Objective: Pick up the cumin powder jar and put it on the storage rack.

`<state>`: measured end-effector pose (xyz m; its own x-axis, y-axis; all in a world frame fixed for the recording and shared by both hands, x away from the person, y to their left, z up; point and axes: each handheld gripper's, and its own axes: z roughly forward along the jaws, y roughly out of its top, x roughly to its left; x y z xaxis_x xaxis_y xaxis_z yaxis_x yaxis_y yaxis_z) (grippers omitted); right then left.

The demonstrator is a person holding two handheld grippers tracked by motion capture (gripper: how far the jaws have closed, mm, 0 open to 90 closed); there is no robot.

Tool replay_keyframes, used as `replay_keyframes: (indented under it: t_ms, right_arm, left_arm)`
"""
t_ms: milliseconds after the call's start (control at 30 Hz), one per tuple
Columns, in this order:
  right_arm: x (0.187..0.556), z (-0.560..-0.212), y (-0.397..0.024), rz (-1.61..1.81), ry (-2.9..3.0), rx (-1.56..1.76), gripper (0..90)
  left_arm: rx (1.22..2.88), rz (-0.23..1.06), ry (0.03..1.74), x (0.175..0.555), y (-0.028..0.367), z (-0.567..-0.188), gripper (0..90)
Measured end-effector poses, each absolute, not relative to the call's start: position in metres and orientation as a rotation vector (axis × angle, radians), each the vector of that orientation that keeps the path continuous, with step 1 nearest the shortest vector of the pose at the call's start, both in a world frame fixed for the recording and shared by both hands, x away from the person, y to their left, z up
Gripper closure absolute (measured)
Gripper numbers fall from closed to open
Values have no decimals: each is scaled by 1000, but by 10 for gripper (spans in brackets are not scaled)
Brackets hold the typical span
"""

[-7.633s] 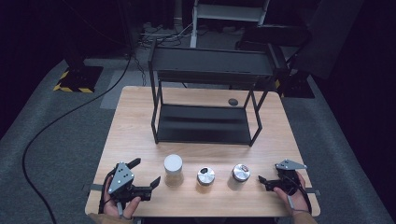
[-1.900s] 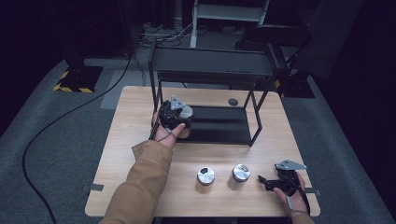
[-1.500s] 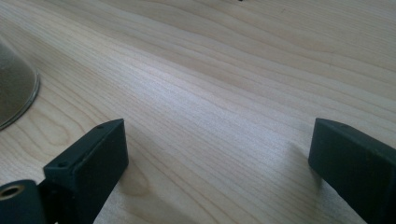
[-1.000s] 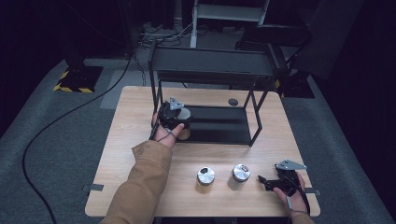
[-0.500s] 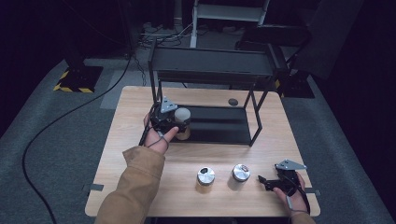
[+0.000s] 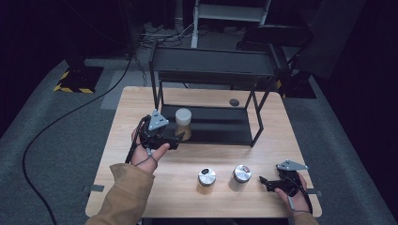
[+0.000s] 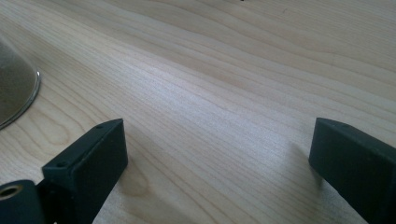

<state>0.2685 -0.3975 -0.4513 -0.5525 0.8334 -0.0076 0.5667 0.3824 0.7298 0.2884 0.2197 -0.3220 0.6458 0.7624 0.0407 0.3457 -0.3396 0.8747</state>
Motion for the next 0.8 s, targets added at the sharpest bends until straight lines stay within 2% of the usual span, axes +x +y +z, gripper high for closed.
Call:
replay_keyframes:
  t_ms: [800]
  right_arm:
    - [270,-451,-396,976,2269,1217,43]
  left_arm:
    - [1964,538,929,245,247,-352,147]
